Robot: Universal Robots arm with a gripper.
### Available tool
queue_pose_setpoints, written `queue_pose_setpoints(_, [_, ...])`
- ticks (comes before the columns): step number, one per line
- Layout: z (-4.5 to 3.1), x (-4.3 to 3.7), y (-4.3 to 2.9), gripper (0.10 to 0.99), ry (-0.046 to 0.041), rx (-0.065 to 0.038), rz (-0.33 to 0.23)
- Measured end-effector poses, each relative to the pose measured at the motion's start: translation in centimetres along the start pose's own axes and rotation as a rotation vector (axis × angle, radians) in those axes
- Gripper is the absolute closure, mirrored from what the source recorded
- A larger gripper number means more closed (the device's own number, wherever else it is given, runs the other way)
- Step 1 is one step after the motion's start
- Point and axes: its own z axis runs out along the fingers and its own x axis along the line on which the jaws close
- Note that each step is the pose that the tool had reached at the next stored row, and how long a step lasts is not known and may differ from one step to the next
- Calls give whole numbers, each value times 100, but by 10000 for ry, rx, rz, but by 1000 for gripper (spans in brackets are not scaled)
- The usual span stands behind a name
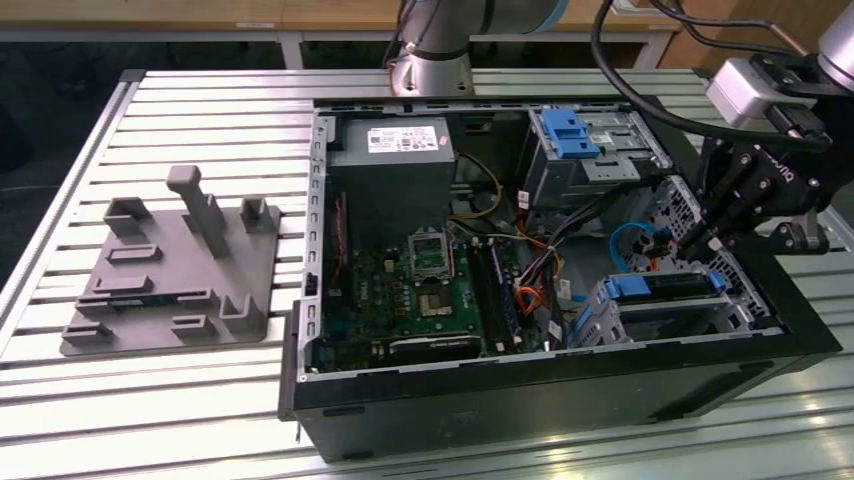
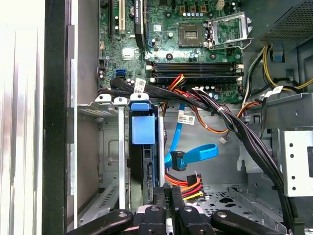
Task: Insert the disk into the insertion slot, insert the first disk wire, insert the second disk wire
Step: 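Insert the first disk wire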
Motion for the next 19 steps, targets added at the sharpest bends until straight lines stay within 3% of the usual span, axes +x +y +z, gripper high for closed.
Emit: queue_pose_setpoints(19, [24,91,-5,922,0,0,0])
